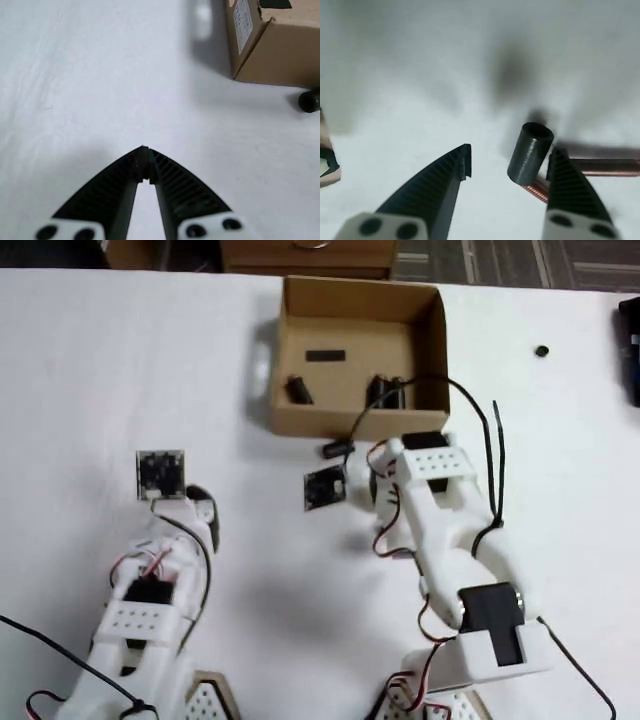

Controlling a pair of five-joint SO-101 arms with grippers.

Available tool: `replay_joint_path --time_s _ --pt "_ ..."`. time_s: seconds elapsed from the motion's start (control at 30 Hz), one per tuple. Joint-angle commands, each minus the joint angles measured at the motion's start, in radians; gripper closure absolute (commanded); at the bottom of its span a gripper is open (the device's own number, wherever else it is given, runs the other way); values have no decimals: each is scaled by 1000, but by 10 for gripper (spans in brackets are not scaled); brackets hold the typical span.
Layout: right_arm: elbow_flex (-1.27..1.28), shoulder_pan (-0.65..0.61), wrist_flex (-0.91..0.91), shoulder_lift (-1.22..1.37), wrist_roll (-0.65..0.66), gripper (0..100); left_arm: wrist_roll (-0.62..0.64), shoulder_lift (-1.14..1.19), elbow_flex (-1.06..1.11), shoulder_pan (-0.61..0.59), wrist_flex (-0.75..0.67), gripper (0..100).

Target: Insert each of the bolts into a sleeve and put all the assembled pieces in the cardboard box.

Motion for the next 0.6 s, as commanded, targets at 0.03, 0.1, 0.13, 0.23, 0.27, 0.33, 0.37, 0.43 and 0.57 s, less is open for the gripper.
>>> replay_joint_path --time_s 0.03,0.1,0.13,0.23,0.27,0.33,0.37,0.43,0.57 --pt "-2 2 -7 -1 -2 762 0 -20 -4 -5 0 978" --pt "6 -1 -44 -1 -5 762 0 -20 -4 -5 0 978" --pt "14 -1 -65 -1 -5 762 0 -20 -4 -5 0 978" --pt "38 -1 -113 -1 -5 762 0 -20 -4 -5 2 978" --pt "44 -2 -122 -1 -5 762 0 -20 -4 -5 2 978" --pt "57 -1 -145 -1 -5 762 0 -20 -4 -5 2 978" --pt "63 2 -153 -1 -5 762 0 -20 -4 -5 2 978" --pt "78 4 -160 -1 -3 762 0 -20 -4 -5 2 978" --pt "95 5 -160 1 -3 765 0 -20 -4 -5 2 978"
